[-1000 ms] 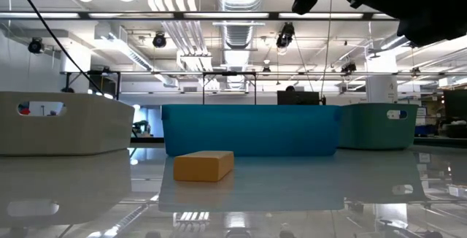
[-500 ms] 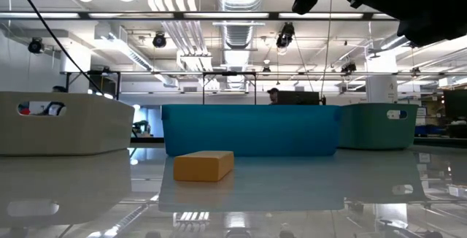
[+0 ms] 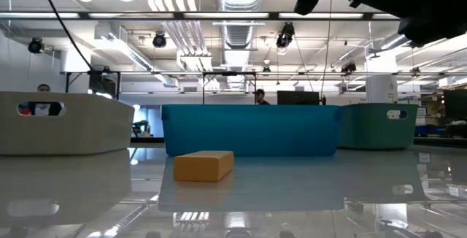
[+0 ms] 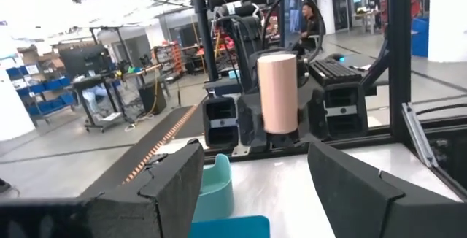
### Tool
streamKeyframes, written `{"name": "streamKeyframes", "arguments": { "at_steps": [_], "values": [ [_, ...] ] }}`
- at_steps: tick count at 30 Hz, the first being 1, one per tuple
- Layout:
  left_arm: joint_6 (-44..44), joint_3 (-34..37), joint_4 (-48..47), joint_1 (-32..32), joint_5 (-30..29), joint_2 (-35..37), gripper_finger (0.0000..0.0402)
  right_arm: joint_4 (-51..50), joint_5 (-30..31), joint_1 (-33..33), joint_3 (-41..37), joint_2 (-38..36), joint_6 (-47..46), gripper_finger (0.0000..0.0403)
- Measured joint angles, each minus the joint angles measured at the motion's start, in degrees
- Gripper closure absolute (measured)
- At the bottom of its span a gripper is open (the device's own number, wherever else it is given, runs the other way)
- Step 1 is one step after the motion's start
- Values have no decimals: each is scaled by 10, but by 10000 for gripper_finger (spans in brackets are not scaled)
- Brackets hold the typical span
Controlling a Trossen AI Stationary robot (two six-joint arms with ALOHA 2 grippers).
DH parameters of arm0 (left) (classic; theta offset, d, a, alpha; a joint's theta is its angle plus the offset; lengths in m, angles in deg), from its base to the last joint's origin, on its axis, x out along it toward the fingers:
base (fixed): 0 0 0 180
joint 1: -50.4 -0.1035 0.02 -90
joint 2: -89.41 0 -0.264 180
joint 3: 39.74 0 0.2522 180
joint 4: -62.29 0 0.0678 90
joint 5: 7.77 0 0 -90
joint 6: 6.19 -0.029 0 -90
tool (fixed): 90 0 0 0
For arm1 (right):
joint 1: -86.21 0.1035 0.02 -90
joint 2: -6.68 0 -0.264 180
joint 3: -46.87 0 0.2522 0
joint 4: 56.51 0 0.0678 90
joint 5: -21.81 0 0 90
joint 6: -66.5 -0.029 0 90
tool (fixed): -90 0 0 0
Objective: Sort & place blocks by color
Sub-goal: Put the brown game block into the gray bin
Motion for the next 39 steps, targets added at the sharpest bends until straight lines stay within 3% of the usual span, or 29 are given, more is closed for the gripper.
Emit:
{"name": "streamKeyframes", "arguments": {
  "at_steps": [7, 26, 33, 39],
  "values": [
    [-13, -20, 1, 0, 0, -31, 171, 0, -1, 0, 0, 0, -1, 285],
    [-11, -20, 0, 0, 1, -26, 171, -1, -3, 0, 0, 0, -1, 285],
    [-7, -20, 0, 0, 71, -44, 171, -1, -3, 0, 0, 0, -1, 285],
    [-8, -31, 2, -1, 73, -54, 171, -1, -2, 0, 0, 0, 2, 285]
  ]
}}
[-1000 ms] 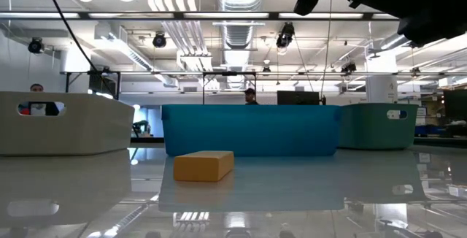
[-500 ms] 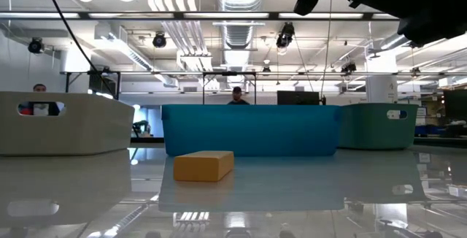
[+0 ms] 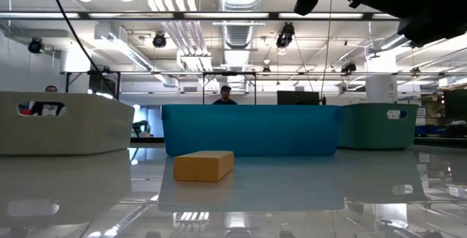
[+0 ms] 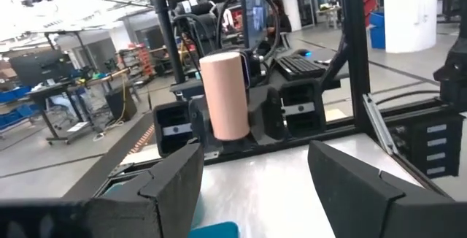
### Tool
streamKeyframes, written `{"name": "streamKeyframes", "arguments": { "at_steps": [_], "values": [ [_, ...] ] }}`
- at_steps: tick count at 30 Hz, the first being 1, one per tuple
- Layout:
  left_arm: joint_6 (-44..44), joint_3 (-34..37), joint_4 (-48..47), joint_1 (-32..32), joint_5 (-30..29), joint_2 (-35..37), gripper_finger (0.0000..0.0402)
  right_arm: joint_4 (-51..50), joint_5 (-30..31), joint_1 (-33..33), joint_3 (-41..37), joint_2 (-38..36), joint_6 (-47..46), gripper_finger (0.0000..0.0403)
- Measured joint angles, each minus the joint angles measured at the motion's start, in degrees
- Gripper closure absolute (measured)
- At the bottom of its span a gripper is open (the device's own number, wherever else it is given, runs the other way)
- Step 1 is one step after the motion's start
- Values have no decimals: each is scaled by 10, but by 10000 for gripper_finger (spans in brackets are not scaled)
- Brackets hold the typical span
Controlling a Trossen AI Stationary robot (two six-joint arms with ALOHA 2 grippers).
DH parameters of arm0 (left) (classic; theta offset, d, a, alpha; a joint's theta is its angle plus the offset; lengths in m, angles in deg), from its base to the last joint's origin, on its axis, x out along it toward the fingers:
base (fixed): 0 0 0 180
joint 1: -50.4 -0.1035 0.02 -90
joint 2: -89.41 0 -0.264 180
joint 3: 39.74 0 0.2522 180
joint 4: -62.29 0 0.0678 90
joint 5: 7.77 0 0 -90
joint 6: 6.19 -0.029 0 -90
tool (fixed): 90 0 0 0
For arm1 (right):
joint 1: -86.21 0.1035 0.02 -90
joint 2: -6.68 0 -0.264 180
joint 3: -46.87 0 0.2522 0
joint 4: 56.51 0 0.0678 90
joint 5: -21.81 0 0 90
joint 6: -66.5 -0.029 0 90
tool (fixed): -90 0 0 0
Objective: Sort & place blocks by color
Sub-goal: Put the brown game block into the gray bin
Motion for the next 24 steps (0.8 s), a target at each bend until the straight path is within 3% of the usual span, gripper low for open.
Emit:
{"name": "streamKeyframes", "arguments": {
  "at_steps": [12, 24],
  "values": [
    [-21, -44, 203, -34, 3, -123, 171, -23, 0, 0, 15, 0, 1, 285],
    [-14, -125, 209, -50, 5, -221, 171, -31, -1, 0, 16, 0, 5, 285]
  ]
}}
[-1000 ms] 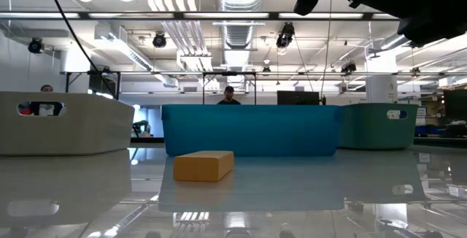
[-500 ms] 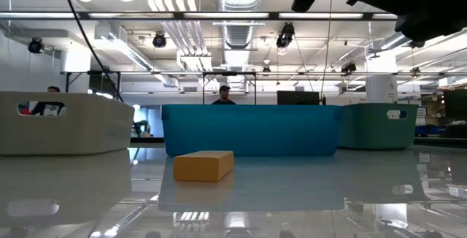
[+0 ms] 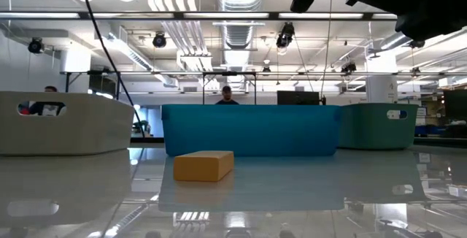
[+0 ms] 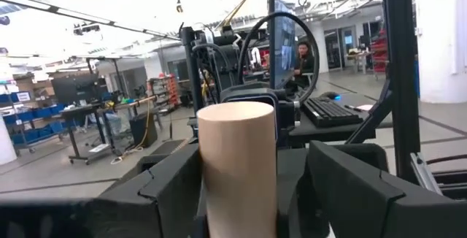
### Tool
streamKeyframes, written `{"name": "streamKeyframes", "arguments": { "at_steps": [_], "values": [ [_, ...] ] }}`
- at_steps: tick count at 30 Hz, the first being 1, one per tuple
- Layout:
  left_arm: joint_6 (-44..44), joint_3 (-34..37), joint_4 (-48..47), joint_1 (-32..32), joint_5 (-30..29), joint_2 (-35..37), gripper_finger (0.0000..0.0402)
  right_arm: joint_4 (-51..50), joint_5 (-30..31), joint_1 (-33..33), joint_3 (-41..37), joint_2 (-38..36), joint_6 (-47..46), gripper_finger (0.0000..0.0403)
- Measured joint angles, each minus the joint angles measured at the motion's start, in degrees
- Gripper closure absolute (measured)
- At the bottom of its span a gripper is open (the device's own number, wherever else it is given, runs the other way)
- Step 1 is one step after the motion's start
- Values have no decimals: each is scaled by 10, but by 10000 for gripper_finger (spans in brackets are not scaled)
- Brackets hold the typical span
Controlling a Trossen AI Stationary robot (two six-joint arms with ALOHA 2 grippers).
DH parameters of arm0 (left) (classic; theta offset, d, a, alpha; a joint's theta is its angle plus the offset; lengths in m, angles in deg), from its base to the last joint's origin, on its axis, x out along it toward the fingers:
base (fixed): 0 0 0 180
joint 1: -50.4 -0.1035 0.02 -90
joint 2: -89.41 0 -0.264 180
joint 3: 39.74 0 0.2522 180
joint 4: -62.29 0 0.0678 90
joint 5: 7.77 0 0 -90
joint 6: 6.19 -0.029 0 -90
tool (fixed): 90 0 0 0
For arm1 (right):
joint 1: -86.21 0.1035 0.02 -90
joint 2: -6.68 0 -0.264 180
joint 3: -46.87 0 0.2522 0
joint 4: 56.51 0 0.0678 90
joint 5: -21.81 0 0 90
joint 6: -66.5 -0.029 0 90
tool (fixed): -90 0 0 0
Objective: Sort & place blocks by color
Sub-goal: Put the brown game block into the gray bin
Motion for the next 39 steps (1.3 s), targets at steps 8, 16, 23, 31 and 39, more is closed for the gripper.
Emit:
{"name": "streamKeyframes", "arguments": {
  "at_steps": [8, 16, 23, 31, 39],
  "values": [
    [-1, -13, 0, 0, -1, -9, 188, -5, -1, 0, 0, 0, 3, 285],
    [2, -10, 0, 0, -7, -6, 285, -17, -2, 0, 0, 0, 10, 285],
    [-2, -8, -4, 0, -7, -5, 285, -24, 5, 0, 0, -2, -31, 218],
    [22, -7, -115, 6, -145, 23, 285, -121, 89, 0, -1, -51, -29, 155],
    [247, -13, -439, 4, -245, 101, 285, -412, 174, 0, 17, -175, -37, 137]
  ]
}}
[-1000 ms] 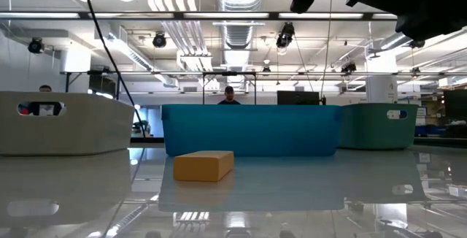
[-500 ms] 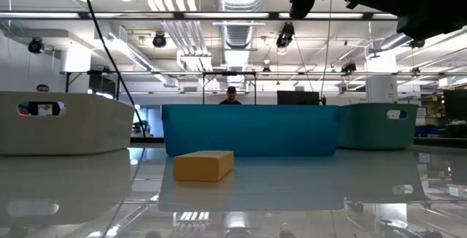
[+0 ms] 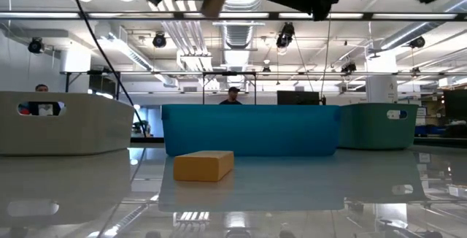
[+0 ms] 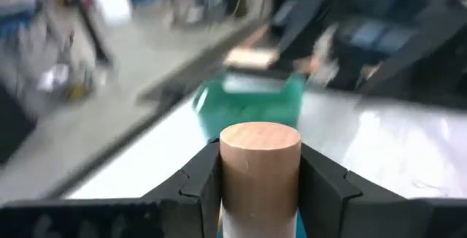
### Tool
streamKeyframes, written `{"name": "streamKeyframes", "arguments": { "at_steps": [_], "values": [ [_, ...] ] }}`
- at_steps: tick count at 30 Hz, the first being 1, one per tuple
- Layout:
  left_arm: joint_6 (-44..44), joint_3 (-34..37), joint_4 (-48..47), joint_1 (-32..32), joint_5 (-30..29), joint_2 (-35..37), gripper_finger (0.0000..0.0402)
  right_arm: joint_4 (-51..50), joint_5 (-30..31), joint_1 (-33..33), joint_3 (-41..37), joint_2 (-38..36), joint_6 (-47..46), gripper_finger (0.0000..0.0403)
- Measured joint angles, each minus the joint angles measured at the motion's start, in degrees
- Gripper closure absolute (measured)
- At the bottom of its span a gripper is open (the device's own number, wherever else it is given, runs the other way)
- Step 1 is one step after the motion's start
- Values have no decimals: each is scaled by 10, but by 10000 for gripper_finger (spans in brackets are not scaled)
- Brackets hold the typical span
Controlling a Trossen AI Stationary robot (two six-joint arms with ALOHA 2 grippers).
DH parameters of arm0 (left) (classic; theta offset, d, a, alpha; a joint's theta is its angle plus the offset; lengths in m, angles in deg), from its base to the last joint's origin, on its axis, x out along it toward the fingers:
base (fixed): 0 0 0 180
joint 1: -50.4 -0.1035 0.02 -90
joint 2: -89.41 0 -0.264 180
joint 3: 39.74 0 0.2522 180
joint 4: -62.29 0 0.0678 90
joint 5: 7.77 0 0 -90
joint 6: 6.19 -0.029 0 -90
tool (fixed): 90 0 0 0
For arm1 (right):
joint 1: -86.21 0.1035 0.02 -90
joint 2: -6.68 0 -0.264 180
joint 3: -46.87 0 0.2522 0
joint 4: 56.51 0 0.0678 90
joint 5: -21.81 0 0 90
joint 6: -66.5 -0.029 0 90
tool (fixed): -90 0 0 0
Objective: Sort & place blocks by color
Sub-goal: Put the brown game block into the gray bin
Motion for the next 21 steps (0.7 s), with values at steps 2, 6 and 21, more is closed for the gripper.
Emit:
{"name": "streamKeyframes", "arguments": {
  "at_steps": [2, 6, 21],
  "values": [
    [94, -1, -118, -8, -6, 28, 285, -69, 0, 0, 5, -30, -11, 141],
    [316, -10, -371, -35, 4, 75, 285, -139, 1, 0, 6, -75, -22, 150],
    [277, -5, -811, -131, 271, 106, 285, -175, 5, 0, 5, -106, -8, 157]
  ]
}}
